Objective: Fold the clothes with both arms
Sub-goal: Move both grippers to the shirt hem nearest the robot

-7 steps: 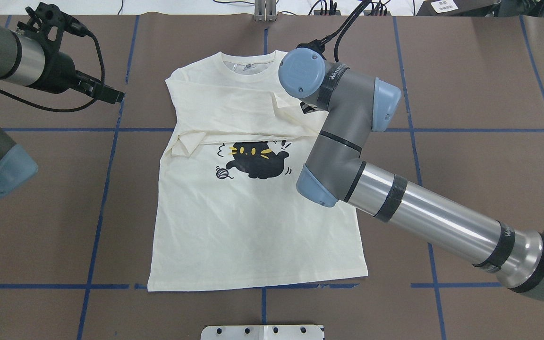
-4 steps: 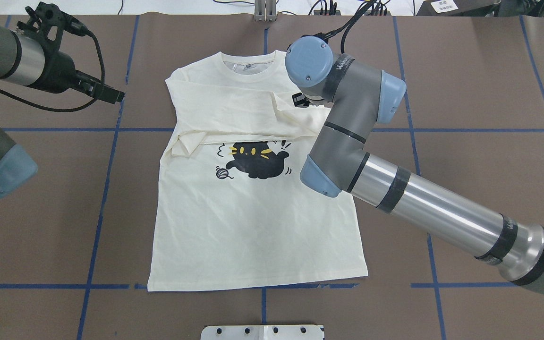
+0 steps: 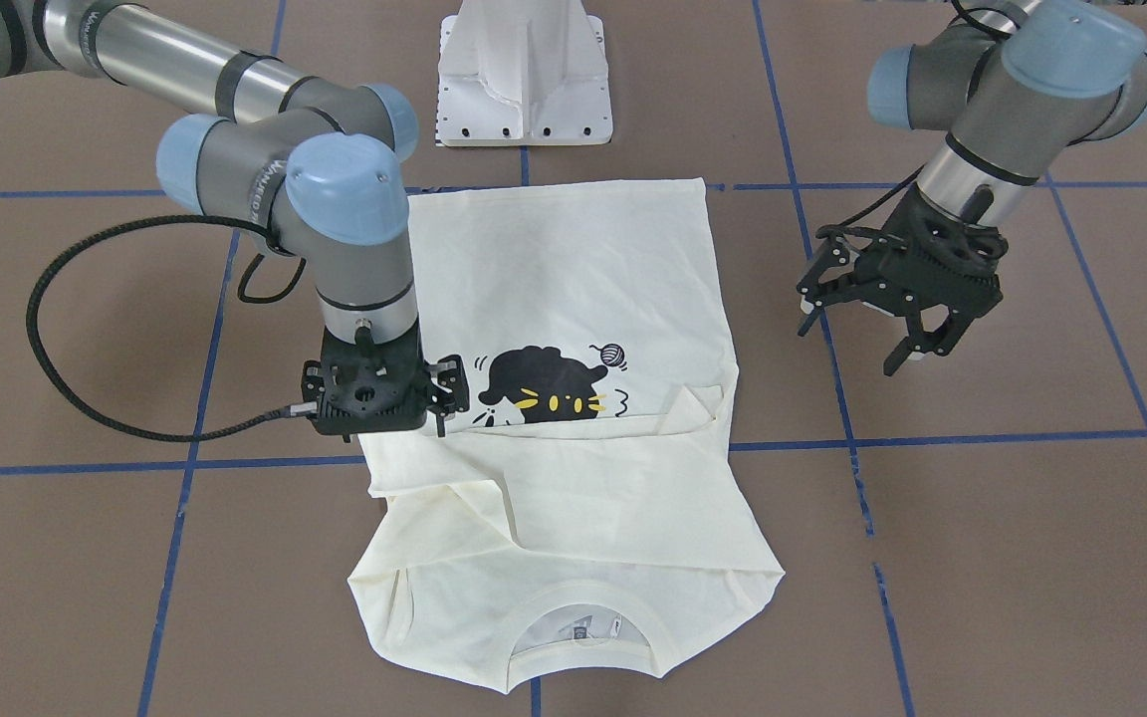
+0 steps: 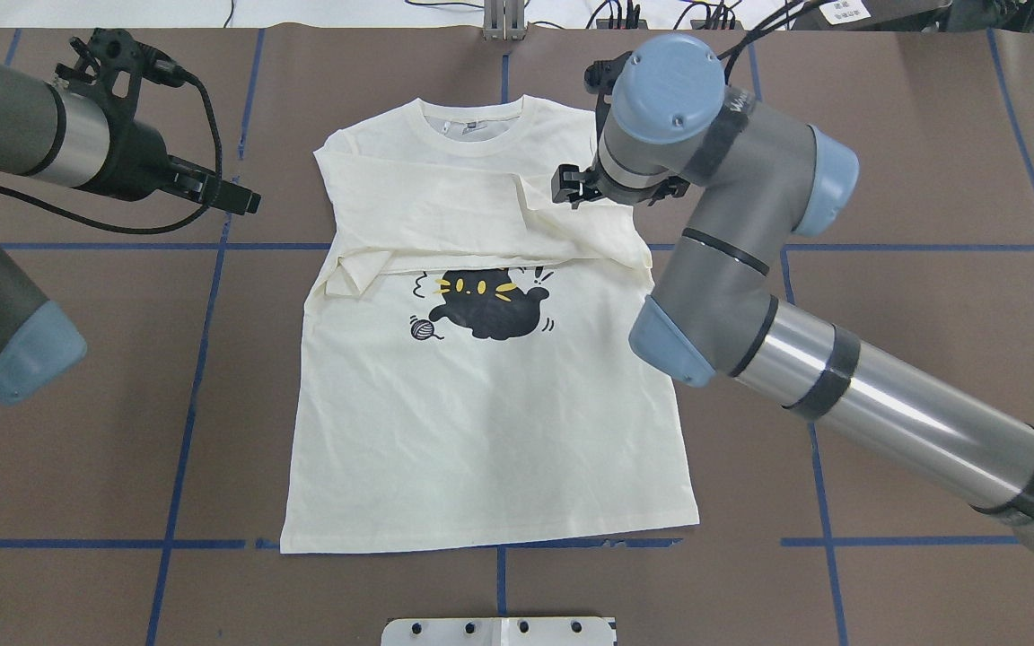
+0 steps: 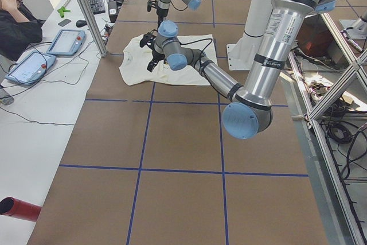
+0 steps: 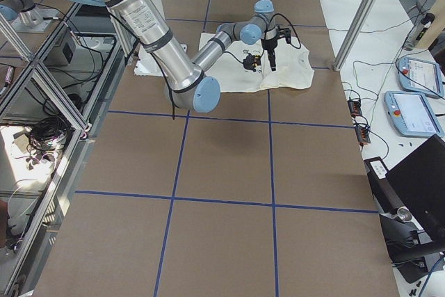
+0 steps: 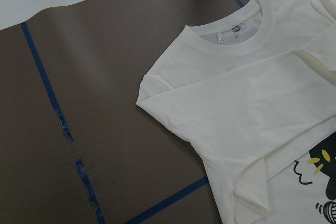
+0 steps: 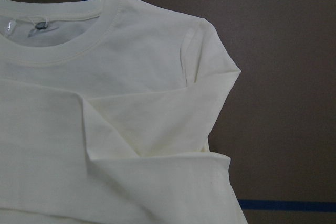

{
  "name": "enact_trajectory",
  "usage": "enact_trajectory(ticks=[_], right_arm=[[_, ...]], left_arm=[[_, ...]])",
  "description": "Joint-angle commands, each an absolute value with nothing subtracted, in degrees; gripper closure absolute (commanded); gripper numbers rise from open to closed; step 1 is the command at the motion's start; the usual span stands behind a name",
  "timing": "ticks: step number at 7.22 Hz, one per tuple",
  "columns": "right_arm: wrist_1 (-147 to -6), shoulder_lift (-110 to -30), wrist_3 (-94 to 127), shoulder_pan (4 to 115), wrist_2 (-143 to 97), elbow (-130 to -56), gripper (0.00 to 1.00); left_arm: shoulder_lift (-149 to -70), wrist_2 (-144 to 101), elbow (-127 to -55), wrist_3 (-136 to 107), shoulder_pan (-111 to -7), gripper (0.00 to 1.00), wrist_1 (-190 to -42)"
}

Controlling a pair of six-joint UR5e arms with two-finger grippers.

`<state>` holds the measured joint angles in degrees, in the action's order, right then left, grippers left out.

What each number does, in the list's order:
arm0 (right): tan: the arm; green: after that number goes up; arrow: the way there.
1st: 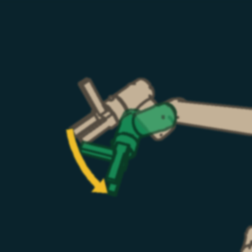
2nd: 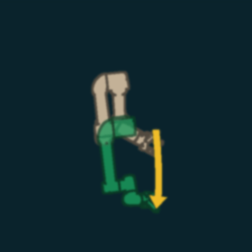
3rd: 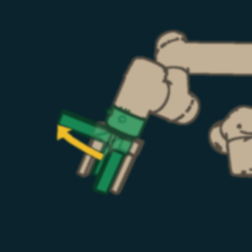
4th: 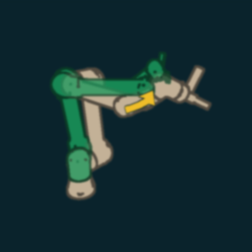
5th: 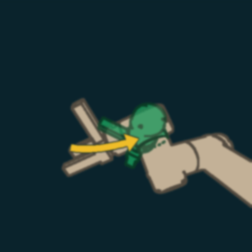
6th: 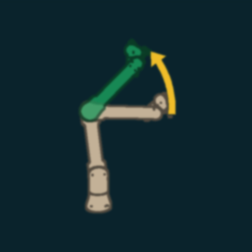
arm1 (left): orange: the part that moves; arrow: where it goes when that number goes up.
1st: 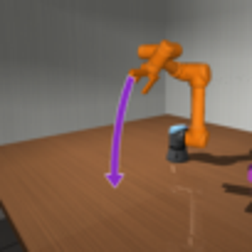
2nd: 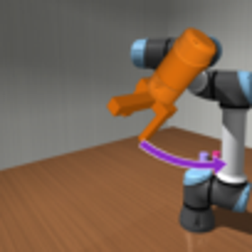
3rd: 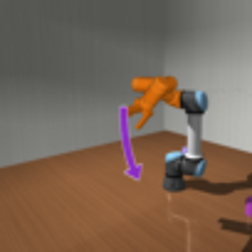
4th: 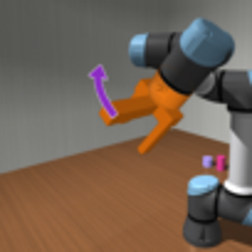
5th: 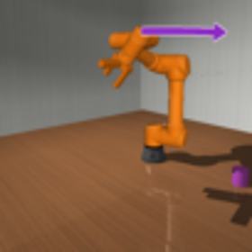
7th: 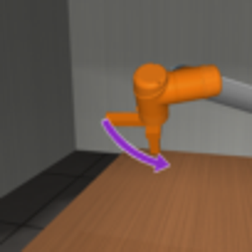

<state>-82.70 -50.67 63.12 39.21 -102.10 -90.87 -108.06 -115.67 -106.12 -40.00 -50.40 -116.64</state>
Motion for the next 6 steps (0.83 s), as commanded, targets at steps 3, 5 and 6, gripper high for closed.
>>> enact_trajectory(ticks=[3,5,6], right_arm=[[-77.43,-69.75,90.18,23.07,-91.51,-114.73,0.01],[-77.87,-76.17,98.13,14.18,-82.38,-120.13,0.04],[-77.96,-78.38,103.39,12.58,-80.79,-120.49,0.04]], left_arm=[[-96.19,-104.10,-120.11,-60.68,-35.47,0.00,-118.39],[-89.95,-96.11,-122.17,-76.37,-25.37,0.11,-125.73],[-88.61,-89.45,-122.17,-85.60,-18.09,0.24,-126.73]])
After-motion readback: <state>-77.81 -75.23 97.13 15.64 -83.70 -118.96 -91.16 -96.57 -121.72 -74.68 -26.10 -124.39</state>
